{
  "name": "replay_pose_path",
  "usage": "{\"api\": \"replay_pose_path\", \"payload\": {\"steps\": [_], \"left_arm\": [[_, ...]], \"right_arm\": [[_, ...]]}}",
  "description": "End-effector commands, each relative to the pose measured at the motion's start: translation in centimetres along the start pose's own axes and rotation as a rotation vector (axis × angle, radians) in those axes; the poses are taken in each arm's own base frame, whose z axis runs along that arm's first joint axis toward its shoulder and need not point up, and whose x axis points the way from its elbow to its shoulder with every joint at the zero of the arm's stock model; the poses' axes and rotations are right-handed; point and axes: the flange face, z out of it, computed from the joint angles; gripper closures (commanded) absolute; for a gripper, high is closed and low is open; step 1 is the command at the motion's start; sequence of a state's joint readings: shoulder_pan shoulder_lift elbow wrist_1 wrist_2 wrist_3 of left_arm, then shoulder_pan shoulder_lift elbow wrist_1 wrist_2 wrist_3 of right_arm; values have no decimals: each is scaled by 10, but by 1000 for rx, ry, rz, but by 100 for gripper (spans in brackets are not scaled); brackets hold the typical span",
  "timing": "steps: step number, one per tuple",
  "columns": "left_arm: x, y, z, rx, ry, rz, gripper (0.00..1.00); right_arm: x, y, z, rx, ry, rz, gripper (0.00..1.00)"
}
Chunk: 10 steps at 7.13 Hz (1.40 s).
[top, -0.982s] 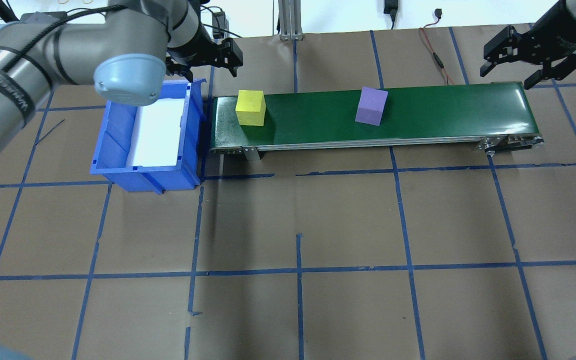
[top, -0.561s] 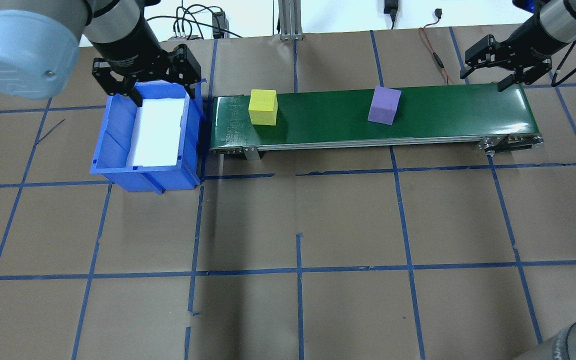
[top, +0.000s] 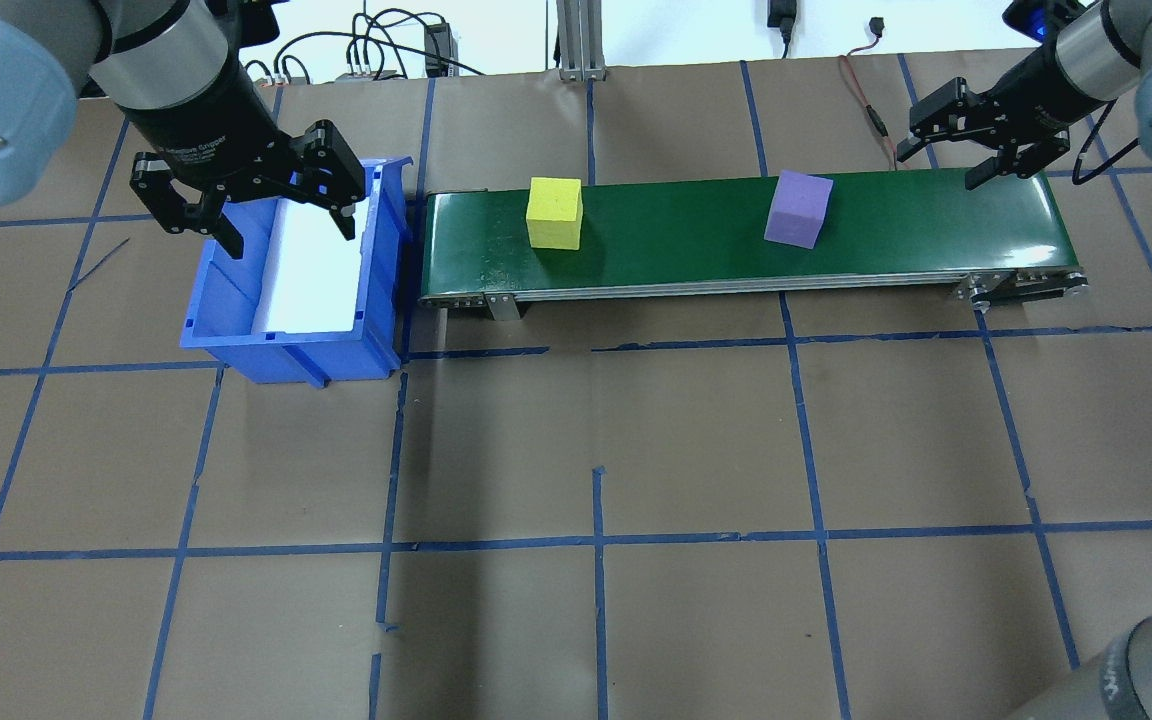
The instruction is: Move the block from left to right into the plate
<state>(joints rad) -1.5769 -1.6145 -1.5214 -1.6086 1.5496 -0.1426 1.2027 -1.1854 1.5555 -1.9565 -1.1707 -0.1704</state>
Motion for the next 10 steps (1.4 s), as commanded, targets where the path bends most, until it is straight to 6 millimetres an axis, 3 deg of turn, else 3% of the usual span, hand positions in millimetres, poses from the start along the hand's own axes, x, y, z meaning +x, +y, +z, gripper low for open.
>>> {"api": "replay_pose_path", "payload": {"steps": [1,6,10], "left_arm": [[-3,-1,4,0,1,-6,0],[-4,-4,5,10,4,-9,0],[-4,-4,5,10,4,-9,0]], "right_arm": [[2,-2,7,-3,-16,10,0],[3,-11,26,6,-105,18,0],[16,-17,53,-8,-97,22,0]]}}
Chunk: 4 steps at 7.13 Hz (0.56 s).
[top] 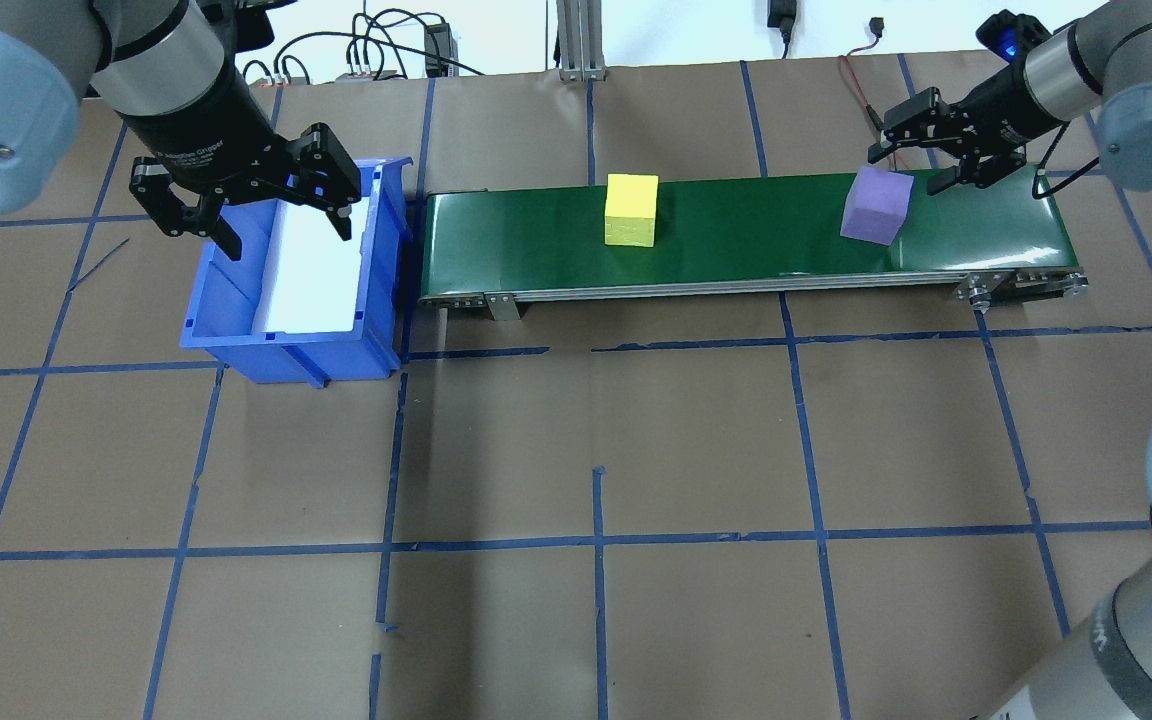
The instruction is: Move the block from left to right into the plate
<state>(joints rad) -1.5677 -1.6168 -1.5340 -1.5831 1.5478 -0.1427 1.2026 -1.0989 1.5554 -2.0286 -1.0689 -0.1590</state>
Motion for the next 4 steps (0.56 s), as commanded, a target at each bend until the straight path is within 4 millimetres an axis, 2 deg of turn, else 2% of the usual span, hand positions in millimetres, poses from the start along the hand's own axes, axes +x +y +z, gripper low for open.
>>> {"api": "replay_pose_path", "payload": {"steps": [1,2,4], "left_arm": [[0,0,0,0,0,0,0],[0,0,0,0,0,0,0],[0,0,0,0,0,0,0]], "right_arm": [[7,-1,10,-8,11,0,0],[9,-1,11,-11,20,1,3],[29,1,20,5,168,-21,45]]}}
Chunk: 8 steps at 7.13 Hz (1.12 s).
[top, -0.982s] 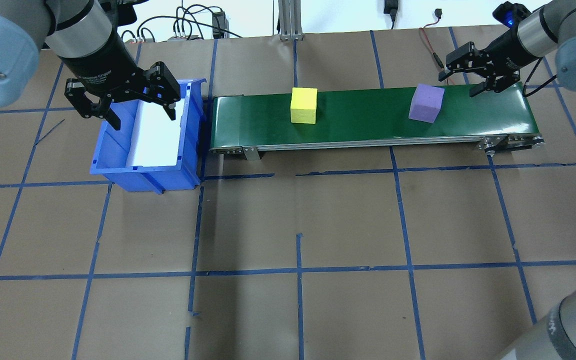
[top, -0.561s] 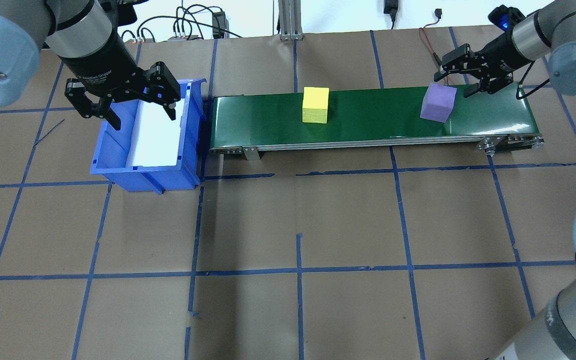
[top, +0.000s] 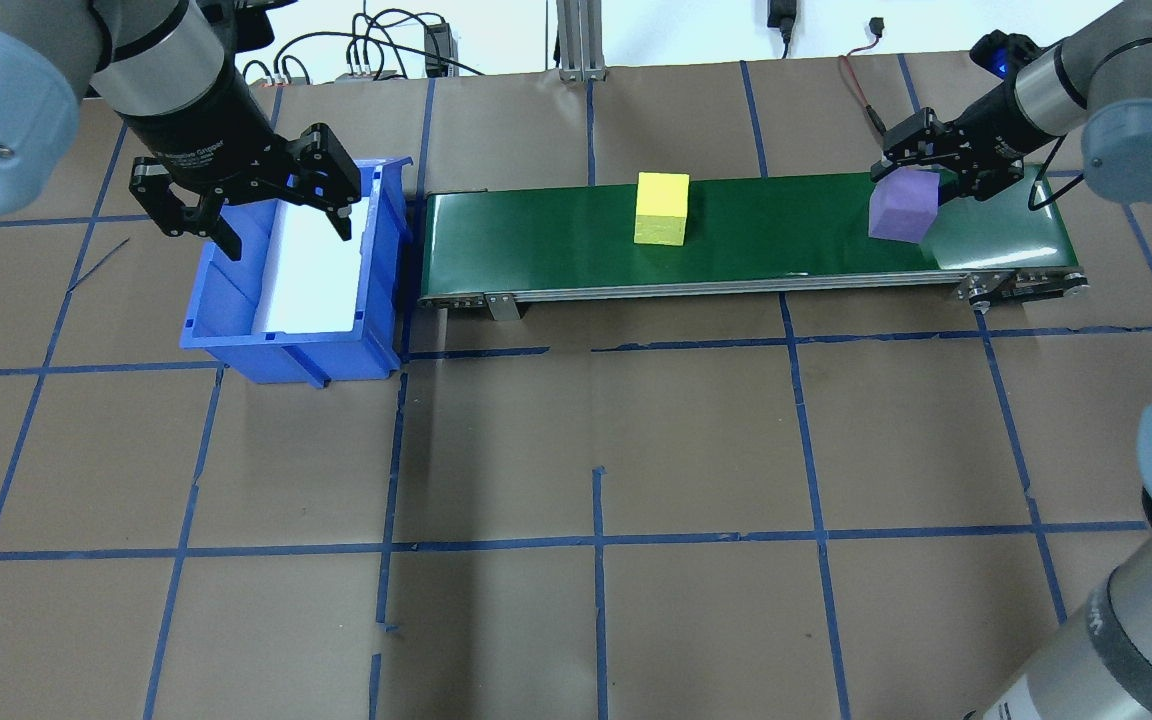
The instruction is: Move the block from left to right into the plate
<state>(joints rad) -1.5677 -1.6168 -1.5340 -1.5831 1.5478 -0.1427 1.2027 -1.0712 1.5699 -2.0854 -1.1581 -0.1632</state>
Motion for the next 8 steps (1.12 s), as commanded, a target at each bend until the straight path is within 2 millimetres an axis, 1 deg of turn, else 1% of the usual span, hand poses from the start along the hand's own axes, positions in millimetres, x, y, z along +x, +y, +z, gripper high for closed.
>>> {"api": "replay_pose_path", "payload": {"steps": [1,2,3,4,5,6,7,8], "left_arm": [[0,0,1,-1,0,0,0],[0,0,0,0,0,0,0],[0,0,0,0,0,0,0],[0,0,2,-3,0,0,0],[0,0,1,-2,0,0,0],[0,0,0,0,0,0,0],[0,0,1,-1,0,0,0],[0,0,2,-3,0,0,0]], "right_arm": [[11,10,9,-9,87,-12,44],[16,12,-4,-11,179,-23,46],[21,13,-26,-1,265,-46,61],[40,12,-48,8,277,-18,64],[63,13,-75,20,282,-4,65],[96,19,-107,25,294,-12,66],[136,28,-138,49,309,-19,66],[188,43,-157,42,318,-43,64]]}}
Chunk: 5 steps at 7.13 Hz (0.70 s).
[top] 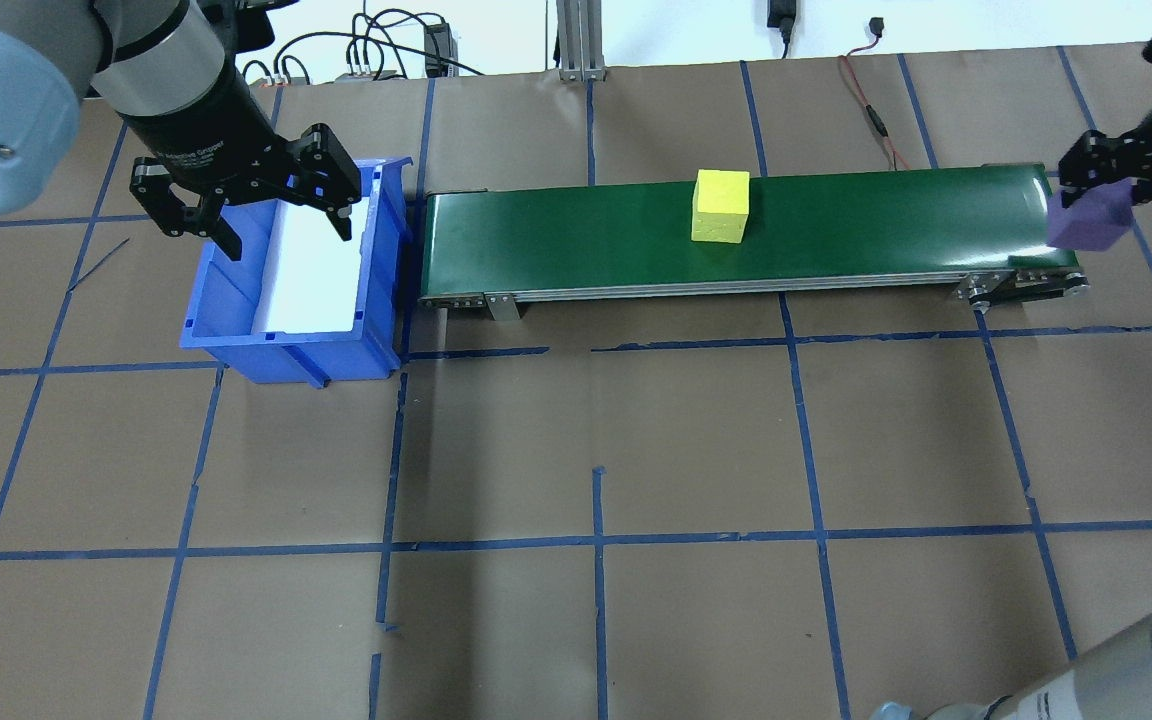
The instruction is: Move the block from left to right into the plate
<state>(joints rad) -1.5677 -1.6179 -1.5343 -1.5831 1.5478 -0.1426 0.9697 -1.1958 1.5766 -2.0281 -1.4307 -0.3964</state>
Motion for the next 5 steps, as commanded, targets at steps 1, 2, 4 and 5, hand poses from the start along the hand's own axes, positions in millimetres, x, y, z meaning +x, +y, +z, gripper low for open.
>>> {"api": "replay_pose_path", "payload": {"steps": [1,2,4,5], "left_arm": [[0,0,1,-2,0,0,0],[0,0,1,-2,0,0,0],[0,0,1,-2,0,0,0],[0,0,1,-2,0,0,0]], "right_arm": [[120,42,-15,-23,2,-16,62],[169,70,-11,-74,16,-50,60],[227,110,2,-121,28,-9,40],[232,118,16,-140,8,5,34]]}}
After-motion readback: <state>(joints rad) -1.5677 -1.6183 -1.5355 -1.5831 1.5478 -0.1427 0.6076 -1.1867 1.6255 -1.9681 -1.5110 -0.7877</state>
